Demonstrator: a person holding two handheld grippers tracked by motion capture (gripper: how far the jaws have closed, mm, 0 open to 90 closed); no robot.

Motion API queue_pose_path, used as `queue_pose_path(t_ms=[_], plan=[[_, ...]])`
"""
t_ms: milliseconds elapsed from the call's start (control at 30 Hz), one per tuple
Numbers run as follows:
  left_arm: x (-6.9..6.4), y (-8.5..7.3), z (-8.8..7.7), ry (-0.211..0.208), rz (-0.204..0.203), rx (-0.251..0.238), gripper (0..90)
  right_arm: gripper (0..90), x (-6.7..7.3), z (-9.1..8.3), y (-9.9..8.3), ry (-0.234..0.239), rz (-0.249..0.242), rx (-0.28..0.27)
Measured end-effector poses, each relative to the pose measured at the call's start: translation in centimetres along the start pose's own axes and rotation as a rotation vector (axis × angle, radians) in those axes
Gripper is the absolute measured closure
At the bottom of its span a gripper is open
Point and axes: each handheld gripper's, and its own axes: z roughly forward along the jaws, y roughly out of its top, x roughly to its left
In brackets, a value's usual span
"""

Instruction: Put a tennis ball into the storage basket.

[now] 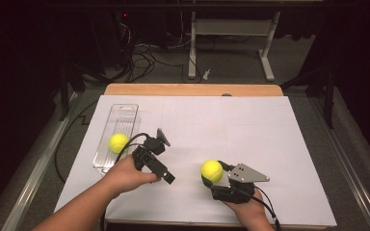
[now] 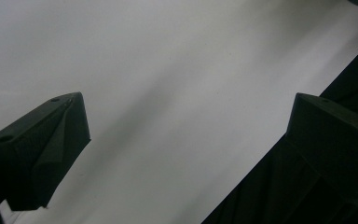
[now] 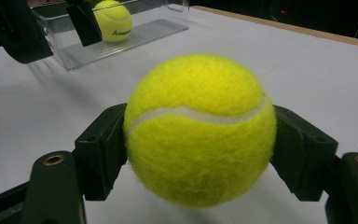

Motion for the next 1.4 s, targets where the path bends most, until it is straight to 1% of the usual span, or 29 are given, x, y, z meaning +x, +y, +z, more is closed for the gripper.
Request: queue_pose_path(t_ms=[133, 300, 433, 500, 567, 600, 800, 1000, 1067, 1167, 1267, 1400], plan=[[-0.5, 0.5, -0.3, 0.003, 0.013, 0.006, 0.7, 27.5, 0.1, 0.1, 0.0, 0.004, -0.001, 0.001], [-0.9, 1.1, -0.6, 0.003, 0.020, 0.005, 0.7, 27.5, 0.2, 0.1, 0.0, 0.005, -0.009, 0.003], [-1.1, 1.4, -0.8, 0.001, 0.025, 0.004, 0.7, 27.5, 0.4, 0.2, -0.1, 0.009, -0.012, 0.006], [-1.1, 1.5, -0.8, -0.004, 0.018, 0.003, 0.7, 27.5, 0.5, 0.3, 0.0, 0.012, -0.015, 0.005], [-1.1, 1.5, -0.8, -0.006, 0.023, 0.005, 0.7, 27.5, 0.6, 0.3, 0.0, 0.014, -0.016, 0.004], [-1.1, 1.6, -0.8, -0.009, 0.018, -0.002, 0.7, 27.5, 0.6, 0.3, 0.0, 0.017, -0.017, 0.004], [-1.4, 1.9, -1.1, -0.014, 0.029, -0.003, 0.7, 27.5, 0.9, 0.4, 0.1, 0.024, -0.018, 0.002], [-2.1, 2.5, -1.3, -0.014, 0.038, -0.004, 0.7, 27.5, 1.1, 0.4, 0.1, 0.033, -0.021, -0.001], [-2.3, 2.7, -1.4, -0.013, 0.050, 0.003, 0.7, 27.5, 1.1, 0.5, 0.2, 0.036, -0.017, -0.005], [-2.8, 3.0, -1.4, -0.017, 0.055, -0.001, 0.7, 27.5, 1.2, 0.5, 0.2, 0.038, -0.014, -0.005], [-3.2, 3.3, -1.4, -0.019, 0.064, 0.000, 0.7, 27.6, 1.3, 0.5, 0.2, 0.042, -0.023, -0.006], [-3.6, 3.7, -1.3, -0.020, 0.076, 0.003, 0.7, 27.6, 1.4, 0.5, 0.3, 0.045, -0.024, -0.006]])
